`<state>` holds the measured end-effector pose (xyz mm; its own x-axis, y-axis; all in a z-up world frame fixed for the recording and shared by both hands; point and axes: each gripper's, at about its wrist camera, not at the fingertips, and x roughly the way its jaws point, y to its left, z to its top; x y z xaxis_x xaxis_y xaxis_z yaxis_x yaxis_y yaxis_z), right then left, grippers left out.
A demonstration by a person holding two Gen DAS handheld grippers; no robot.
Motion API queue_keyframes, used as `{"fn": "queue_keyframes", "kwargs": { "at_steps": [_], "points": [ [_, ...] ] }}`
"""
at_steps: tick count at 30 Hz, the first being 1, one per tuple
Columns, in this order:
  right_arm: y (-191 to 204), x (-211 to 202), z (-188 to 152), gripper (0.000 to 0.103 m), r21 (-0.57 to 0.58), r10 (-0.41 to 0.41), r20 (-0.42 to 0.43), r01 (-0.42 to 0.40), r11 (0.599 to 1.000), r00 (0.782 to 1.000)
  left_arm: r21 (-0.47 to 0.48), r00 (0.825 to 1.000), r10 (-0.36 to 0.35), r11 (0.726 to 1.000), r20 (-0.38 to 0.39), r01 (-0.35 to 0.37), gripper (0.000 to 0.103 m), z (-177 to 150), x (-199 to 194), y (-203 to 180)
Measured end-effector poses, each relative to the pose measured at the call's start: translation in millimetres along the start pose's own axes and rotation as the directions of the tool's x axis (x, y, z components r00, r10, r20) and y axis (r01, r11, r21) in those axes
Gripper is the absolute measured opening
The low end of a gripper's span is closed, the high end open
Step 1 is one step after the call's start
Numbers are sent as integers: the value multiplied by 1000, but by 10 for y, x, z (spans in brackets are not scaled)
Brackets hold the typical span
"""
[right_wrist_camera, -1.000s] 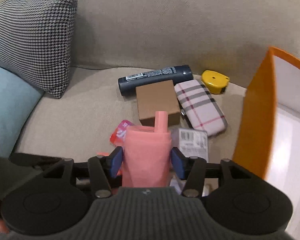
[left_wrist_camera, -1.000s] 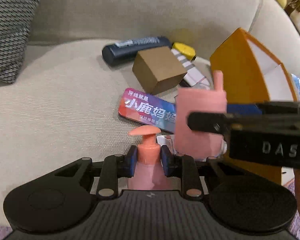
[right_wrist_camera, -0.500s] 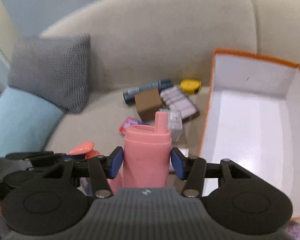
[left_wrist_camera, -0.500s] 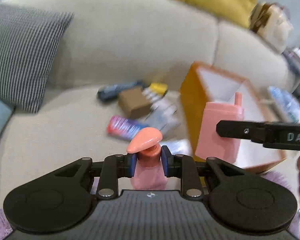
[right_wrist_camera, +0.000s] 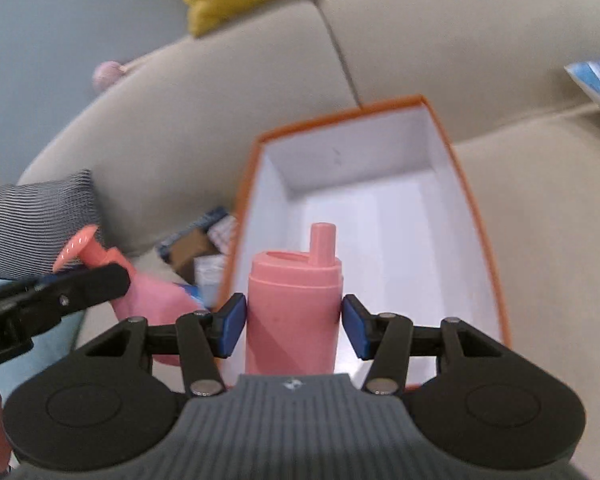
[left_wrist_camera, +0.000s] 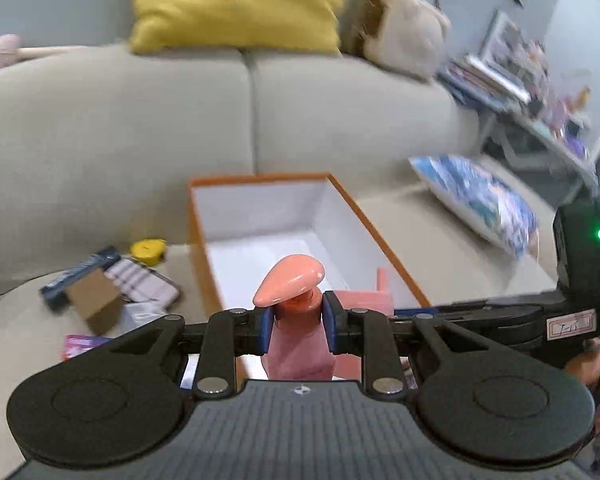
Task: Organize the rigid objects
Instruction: 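Carry both pink bottles into the orange shoebox and open both grippers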
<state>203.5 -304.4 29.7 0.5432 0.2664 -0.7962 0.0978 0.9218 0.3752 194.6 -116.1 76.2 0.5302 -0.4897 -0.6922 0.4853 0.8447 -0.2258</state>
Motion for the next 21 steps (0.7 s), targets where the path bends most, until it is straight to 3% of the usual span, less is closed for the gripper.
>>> {"fn": "queue_keyframes", "kwargs": {
  "at_steps": [9, 21],
  "points": [
    [-311, 360, 71, 54, -63, -8, -63, 4, 998, 998, 98, 989, 45, 995, -144, -31, 28, -146, 506, -169],
    [-331, 705, -37, 54, -177, 12, -123, -33, 984, 992, 195, 975, 79, 980, -206, -38, 28, -387, 702, -154]
  ]
}}
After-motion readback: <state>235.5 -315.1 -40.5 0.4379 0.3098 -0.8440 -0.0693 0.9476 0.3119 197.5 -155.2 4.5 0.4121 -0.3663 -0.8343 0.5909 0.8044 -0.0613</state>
